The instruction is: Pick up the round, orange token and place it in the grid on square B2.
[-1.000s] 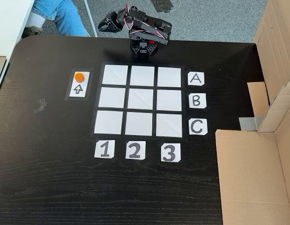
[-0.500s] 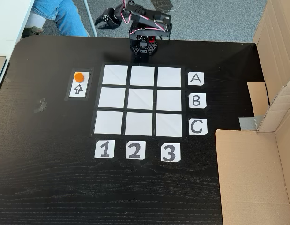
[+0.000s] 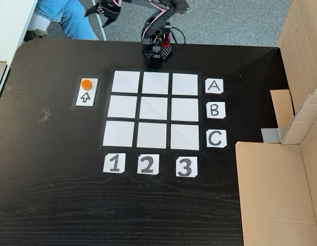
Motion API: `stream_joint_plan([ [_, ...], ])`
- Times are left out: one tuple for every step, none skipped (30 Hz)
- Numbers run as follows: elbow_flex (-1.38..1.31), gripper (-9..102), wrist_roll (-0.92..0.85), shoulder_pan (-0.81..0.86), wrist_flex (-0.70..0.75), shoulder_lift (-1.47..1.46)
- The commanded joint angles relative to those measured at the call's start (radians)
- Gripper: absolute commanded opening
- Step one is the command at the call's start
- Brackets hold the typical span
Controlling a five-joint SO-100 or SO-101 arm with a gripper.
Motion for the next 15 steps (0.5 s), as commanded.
stream_joint_plan([
  [-0.179,47,-0.057,-0.071,0.084,-0.104],
  [-0.195,48,-0.084,-0.095,0.101,-0.121],
  [-0.201,49,-0.126,-0.123,0.112,-0.133],
  [-0.201,49,-0.156,-0.150,0.118,-0.149],
  [-0.195,49,-0.170,-0.172,0.121,-0.166],
  [-0.195,49,-0.172,-0.186,0.123,-0.190],
  [-0.201,49,-0.167,-0.195,0.123,-0.222],
  [-0.207,49,-0.167,-0.204,0.123,-0.255],
  [-0.210,49,-0.167,-0.213,0.123,-0.284],
  [-0.221,49,-0.164,-0.225,0.124,-0.316],
  [-0.233,49,-0.163,-0.239,0.124,-0.350],
  [-0.249,49,-0.161,-0.253,0.124,-0.383],
  [-0.268,49,-0.153,-0.262,0.124,-0.419],
  [-0.293,49,-0.147,-0.270,0.124,-0.451],
  [-0.319,49,-0.144,-0.278,0.124,-0.480],
])
